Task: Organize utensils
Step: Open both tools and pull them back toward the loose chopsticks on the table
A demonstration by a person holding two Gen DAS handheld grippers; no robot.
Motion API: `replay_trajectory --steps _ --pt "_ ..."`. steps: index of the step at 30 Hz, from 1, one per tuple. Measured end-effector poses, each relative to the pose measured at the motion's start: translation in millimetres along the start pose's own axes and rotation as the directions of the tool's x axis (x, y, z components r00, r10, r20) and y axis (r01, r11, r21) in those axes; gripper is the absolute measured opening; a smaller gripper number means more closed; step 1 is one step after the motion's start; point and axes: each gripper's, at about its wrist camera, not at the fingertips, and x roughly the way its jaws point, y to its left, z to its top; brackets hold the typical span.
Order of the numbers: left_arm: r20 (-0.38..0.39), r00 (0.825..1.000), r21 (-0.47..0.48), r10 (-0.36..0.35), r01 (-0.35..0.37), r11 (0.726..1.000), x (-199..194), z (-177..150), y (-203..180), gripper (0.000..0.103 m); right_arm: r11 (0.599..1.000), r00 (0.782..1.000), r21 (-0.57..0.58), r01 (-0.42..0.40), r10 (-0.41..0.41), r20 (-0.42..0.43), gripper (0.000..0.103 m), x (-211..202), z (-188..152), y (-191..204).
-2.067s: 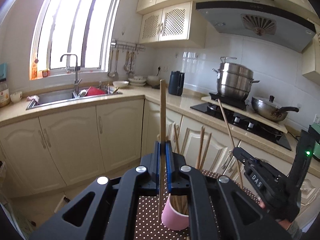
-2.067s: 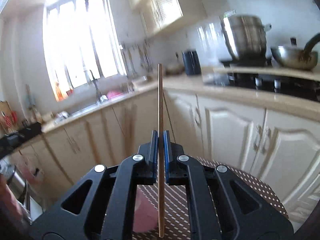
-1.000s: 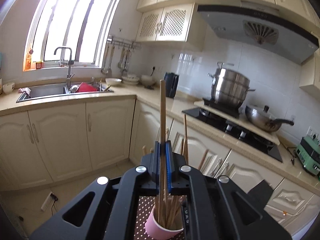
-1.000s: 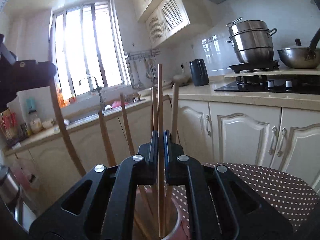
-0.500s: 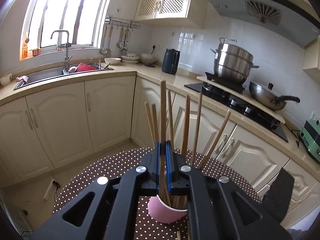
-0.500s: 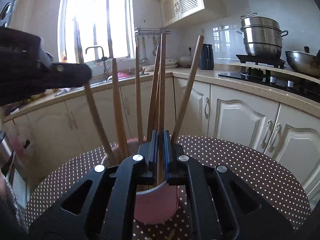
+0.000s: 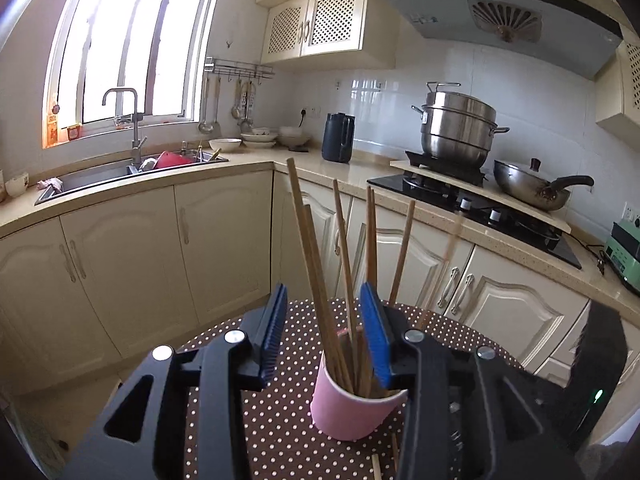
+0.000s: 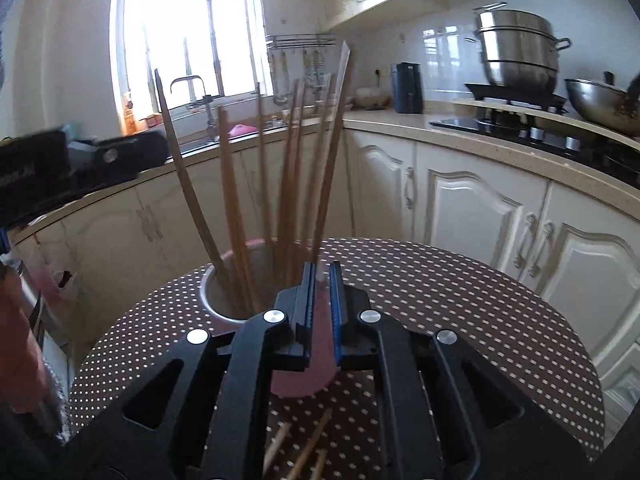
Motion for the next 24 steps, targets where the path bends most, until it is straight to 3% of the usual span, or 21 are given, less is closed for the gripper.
replay_trajectory --steps 2,4,9,12,18,24 --pt "-0.006 1.000 0.004 0.000 0.000 1.000 -5 -4 -1 0.038 1.000 1.000 0.018 0.007 -0.007 -0.004 0.023 -6 0 -5" --pt "-0.011 1.000 0.014 0.002 -0.002 1.000 -10 -9 -2 0.040 0.999 1.000 0.040 0.018 -0.019 0.025 0.061 -17 -1 -10" --pt "-0.025 1.000 0.021 0.008 -0.008 1.000 -22 -21 -4 0.041 0.998 0.998 0.058 0.038 -0.041 0.049 0.063 -43 -1 -14" --pt "-0.025 1.000 0.024 0.009 -0.008 1.000 -32 -27 -3 0.044 0.995 0.998 0.100 0.021 -0.028 0.064 0.076 -65 1 -21" --pt "-0.022 1.000 0.019 0.012 -0.012 1.000 -55 -40 0 0.049 0.998 0.996 0.060 0.011 -0.016 0.090 0.084 -102 7 -20" --pt "-0.037 0.999 0.011 0.019 -0.018 1.000 -75 -58 3 0.054 0.998 0.999 0.071 0.001 -0.004 0.053 0.089 -124 0 -19"
